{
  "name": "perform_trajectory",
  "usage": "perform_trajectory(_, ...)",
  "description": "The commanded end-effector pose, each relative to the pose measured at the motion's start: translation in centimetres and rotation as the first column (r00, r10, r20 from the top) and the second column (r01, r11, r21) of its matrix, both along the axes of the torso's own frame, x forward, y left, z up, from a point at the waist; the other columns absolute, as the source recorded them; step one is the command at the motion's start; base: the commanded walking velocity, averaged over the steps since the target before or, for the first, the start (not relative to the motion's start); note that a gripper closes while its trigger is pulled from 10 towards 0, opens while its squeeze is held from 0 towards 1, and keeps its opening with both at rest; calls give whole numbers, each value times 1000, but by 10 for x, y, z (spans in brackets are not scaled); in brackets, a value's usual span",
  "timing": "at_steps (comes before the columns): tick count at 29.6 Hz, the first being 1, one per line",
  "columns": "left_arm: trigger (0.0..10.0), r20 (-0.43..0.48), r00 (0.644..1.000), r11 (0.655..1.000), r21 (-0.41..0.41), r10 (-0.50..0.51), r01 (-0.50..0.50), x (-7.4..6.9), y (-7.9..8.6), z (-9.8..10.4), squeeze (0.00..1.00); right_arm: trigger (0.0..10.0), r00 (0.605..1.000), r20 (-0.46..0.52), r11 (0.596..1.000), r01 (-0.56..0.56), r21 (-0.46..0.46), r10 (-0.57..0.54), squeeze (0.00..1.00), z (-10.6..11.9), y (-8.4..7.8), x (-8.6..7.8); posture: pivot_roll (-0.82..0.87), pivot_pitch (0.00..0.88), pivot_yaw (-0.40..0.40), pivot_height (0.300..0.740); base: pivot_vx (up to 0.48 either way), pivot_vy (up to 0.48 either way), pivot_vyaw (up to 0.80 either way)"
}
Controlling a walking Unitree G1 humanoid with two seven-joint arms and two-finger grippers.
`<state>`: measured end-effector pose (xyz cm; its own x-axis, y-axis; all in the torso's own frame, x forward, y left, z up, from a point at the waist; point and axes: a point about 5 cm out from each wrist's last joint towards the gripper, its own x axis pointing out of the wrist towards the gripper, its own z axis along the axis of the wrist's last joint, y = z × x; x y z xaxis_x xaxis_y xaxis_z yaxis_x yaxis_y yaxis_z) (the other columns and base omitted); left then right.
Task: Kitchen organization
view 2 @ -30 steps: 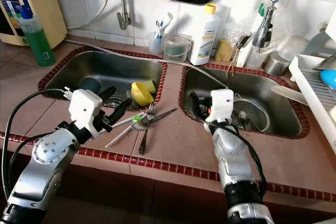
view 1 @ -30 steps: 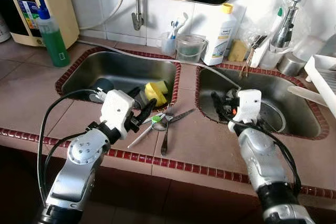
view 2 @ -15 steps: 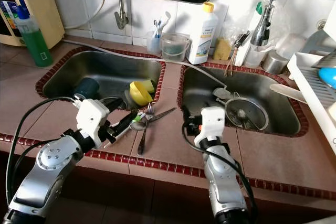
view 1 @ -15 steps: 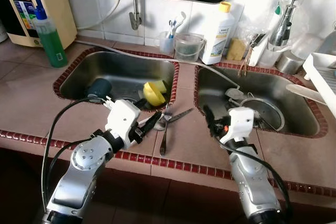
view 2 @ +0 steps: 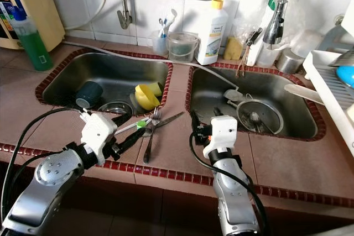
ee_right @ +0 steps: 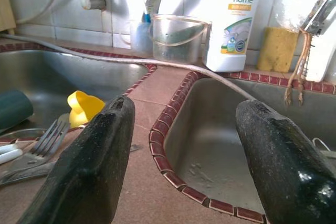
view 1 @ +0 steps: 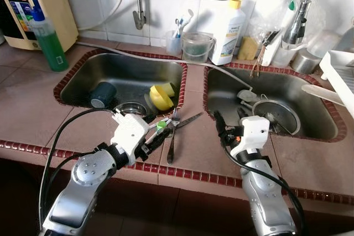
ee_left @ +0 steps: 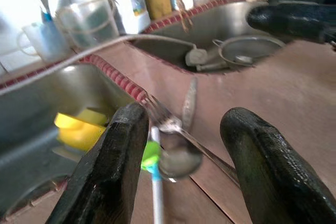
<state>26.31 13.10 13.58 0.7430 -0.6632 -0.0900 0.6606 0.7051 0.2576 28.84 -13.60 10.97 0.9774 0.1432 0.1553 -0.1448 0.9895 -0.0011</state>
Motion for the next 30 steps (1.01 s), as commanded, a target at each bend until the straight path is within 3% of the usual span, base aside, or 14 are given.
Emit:
perform_trajectory(1,10000,6,1000,1000,0,6,-6,-2,1,5,0,10000,1000,17,1000,26,-2,-26,0,6,-4,1,-71,41,-14,740,0,0,0)
perform_trajectory(12,10000,-73,997,999,-41,4,-7,-27,-11,0,0,10000,999,33,1000,31,1,-31,0,12,-3,5,-60,53,-19,740,0,0,0)
perform_trajectory(15,10000,-75,997,997,-61,35,-40,-25,-11,0,0,10000,999,36,1000,24,2,-24,0,14,0,5,-58,56,-23,740,0,0,0)
perform_trajectory(16,10000,-67,990,988,-90,122,-127,-17,-6,2,0,10000,999,35,1000,20,0,-20,0,14,2,5,-55,57,-22,740,0,0,0)
perform_trajectory(21,10000,-39,973,965,-124,230,-233,-1,5,11,0,10000,1000,22,1000,-16,6,16,0,12,14,3,-55,57,-22,740,0,0,0)
perform_trajectory(28,10000,-85,970,967,-97,226,-234,-8,3,3,0,10000,999,5,999,-43,11,43,0,8,26,0,-49,53,-24,740,0,0,0)
perform_trajectory(30,10000,-76,955,951,-97,286,-292,-4,7,1,0,10000,999,7,999,-47,10,47,0,8,28,0,-47,51,-27,740,0,0,0)
